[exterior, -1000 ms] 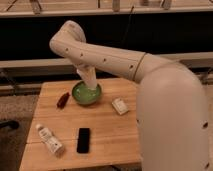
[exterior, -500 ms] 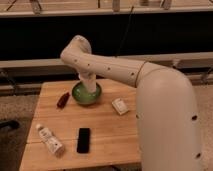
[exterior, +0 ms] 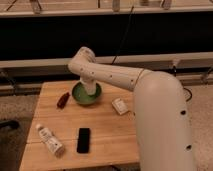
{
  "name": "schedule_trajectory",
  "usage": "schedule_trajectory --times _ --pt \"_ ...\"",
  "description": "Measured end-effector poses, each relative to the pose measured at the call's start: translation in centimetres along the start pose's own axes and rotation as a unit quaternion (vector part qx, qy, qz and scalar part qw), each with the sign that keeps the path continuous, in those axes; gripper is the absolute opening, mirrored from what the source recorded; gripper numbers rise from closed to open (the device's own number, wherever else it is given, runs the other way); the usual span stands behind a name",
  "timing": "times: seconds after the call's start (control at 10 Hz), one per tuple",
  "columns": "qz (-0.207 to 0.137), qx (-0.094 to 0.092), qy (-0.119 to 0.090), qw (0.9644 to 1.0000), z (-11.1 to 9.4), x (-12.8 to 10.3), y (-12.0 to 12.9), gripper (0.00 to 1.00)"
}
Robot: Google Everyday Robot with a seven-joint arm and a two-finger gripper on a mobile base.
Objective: Place the ceramic cup in the ceramic bowl
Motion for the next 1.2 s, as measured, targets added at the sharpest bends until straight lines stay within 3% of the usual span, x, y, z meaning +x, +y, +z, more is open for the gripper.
schedule_trajectory --times 0.3,0.6,0.9,1.2 --pt "0.001 0.014 -0.006 0.9999 -0.1 -0.1 -0.7 0.5" --pt "0.002 0.013 -0.015 0.9998 -0.1 -0.3 -0.3 0.78" --pt "0.0 0.01 -0.026 0.9996 -0.4 -0.2 0.6 0.8" --pt "-0.013 0.008 -0.023 0.9996 -1.1 0.1 0.7 0.8"
